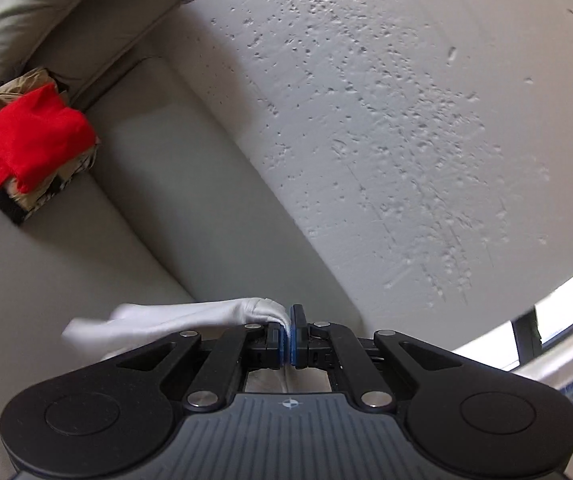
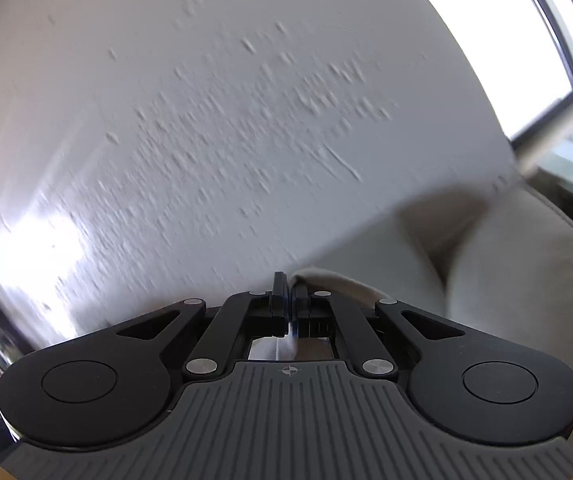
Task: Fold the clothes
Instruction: 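Lift the sweatshirt high with both grippers and shake it out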
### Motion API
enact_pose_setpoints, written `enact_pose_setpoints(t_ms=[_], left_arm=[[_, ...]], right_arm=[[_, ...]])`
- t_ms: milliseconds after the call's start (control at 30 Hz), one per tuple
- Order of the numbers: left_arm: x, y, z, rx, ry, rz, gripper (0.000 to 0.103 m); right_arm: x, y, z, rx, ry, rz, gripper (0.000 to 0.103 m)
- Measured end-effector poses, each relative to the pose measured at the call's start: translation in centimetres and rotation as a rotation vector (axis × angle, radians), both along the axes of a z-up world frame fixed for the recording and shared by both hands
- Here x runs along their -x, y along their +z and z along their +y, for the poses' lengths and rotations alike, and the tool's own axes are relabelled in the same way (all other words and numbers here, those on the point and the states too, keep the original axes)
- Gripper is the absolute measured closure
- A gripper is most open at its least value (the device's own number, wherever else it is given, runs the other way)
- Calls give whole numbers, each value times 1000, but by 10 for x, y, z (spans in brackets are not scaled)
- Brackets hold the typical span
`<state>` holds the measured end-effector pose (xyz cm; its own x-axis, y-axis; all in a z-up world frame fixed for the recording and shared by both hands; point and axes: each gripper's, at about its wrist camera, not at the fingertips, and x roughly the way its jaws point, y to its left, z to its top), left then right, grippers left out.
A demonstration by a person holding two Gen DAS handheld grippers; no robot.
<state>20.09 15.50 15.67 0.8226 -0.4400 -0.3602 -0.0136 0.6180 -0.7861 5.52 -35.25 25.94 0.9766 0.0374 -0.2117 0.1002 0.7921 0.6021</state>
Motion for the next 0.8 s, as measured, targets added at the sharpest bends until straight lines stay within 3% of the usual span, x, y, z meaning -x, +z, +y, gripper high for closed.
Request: enact_pose_setpoints(t_ms=[67, 100, 167, 267, 467, 667, 733, 800], left_arm=[[-1, 24, 4, 1, 16, -110, 103], [1, 36, 6, 0, 24, -169, 103], [8, 50, 12, -22, 29, -228, 103], [18, 33, 18, -58, 17, -233, 103], [35, -90, 18, -108, -9, -121, 103], [50, -234, 27, -69, 23, 143, 103], [60, -265, 31, -57, 44, 208, 103], [65, -276, 31, -78, 60, 238, 103]], right_arm=[[-8, 30, 14, -15, 7, -97, 102], [-4, 31, 10, -26, 5, -119, 102], [4, 15, 15, -36, 21, -126, 102], [6, -15, 9, -68, 55, -68, 102], [-8, -155, 14, -164, 67, 131, 102], [-7, -304, 26, -240, 25, 368, 102], [-9, -329, 29, -240, 15, 432, 102], [-9, -348, 31, -229, 4, 489, 102]])
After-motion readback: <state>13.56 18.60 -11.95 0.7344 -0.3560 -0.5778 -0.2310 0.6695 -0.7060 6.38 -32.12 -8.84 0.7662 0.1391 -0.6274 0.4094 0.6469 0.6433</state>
